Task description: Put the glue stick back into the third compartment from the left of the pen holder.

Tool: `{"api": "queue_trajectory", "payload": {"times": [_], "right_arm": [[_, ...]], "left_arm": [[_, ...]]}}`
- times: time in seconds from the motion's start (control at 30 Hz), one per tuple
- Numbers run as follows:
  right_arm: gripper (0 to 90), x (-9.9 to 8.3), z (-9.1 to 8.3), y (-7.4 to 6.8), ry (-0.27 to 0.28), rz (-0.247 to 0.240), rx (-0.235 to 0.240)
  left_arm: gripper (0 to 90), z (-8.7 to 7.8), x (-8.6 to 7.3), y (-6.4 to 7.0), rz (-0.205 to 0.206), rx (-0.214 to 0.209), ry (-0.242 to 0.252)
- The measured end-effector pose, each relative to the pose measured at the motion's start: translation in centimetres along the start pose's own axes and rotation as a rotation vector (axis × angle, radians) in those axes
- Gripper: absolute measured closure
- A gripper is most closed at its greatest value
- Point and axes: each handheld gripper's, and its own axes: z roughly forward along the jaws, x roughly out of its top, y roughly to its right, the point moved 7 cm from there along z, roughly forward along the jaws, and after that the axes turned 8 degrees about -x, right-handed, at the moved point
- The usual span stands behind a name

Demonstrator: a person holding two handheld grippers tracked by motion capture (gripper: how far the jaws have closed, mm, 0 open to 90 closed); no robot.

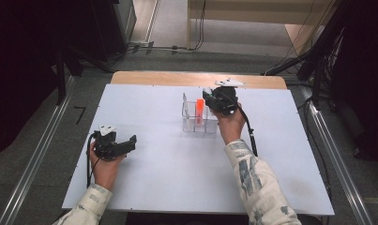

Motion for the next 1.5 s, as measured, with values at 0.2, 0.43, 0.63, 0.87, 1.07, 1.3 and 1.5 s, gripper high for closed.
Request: {"api": "queue_trajectory", "payload": {"times": [0.2,0.43,0.63,0.87,1.07,1.3,1.5], "right_arm": [[62.4,-0.2,-0.3,0.2,-0.001,0.001,-0.006],[61.3,-1.6,-0.8,0.6,-0.006,-0.003,-0.003],[57.1,-2.7,-1.6,1.0,-0.009,-0.008,0.005],[45.9,-4.0,-2.9,2.8,-0.013,0.006,0.004],[40.2,-6.2,-4.5,5.8,-0.028,0.024,-0.034],[33.6,-9.6,-6.6,8.6,-0.071,0.046,-0.065],[29.3,-12.3,-8.6,10.2,-0.118,0.026,-0.085]], "left_arm": [[15.4,0.0,0.0,0.0,0.0,0.0,-0.001],[15.4,0.0,0.0,0.0,0.0,0.001,-0.001],[15.4,0.0,0.0,0.1,0.0,0.003,0.0],[15.1,-0.1,-0.1,-0.2,-0.004,0.008,-0.001],[15.0,-0.2,-0.1,-0.1,-0.002,0.013,0.004],[15.0,-0.4,0.0,-0.3,-0.005,0.019,0.013],[14.6,-1.2,-0.2,-0.6,-0.007,0.018,0.019]]}}
